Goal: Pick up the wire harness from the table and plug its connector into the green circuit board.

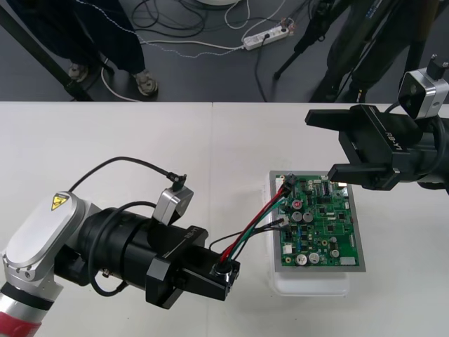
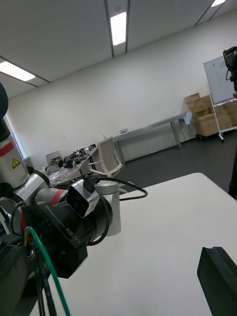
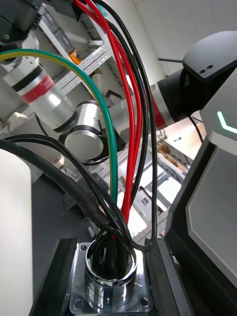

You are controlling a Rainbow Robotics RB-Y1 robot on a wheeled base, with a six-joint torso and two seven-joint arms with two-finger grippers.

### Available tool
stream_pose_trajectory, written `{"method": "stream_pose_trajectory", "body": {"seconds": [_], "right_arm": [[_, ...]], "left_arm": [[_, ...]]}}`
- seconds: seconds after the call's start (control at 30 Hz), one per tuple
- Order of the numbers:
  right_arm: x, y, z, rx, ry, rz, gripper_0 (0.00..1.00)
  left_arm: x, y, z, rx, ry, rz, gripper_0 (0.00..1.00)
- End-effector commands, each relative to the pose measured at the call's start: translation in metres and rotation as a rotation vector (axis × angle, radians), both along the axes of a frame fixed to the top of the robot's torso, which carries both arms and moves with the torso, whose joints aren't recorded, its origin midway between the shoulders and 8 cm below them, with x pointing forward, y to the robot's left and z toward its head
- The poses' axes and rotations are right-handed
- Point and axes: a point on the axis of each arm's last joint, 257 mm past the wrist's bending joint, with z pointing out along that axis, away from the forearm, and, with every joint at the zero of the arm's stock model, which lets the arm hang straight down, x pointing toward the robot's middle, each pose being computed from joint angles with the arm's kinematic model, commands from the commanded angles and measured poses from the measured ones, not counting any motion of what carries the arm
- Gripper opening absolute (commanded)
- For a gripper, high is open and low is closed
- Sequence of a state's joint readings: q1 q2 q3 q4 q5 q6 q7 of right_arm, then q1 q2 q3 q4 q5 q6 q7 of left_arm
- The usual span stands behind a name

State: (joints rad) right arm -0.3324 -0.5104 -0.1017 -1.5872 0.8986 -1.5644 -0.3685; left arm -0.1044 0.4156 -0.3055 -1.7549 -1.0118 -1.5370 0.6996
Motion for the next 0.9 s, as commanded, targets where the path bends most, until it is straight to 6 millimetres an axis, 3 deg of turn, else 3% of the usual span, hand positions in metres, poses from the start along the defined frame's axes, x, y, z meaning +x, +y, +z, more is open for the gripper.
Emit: {"method": "stream_pose_trajectory", "body": {"seconds": [0.03, 0.4, 0.9], "right_arm": [[-0.006, -0.003, 0.002, -0.006, 0.021, 0.02, 1.0], [-0.043, 0.002, -0.009, 0.019, 0.107, 0.148, 1.0], [-0.058, 0.017, -0.004, 0.049, 0.058, 0.19, 1.0]], "left_arm": [[-0.027, 0.0, 0.01, 0.024, 0.033, -0.123, 0.0], [-0.031, 0.003, 0.011, 0.036, 0.072, -0.147, 0.0], [-0.031, 0.005, 0.014, 0.037, 0.094, -0.152, 0.0]]}}
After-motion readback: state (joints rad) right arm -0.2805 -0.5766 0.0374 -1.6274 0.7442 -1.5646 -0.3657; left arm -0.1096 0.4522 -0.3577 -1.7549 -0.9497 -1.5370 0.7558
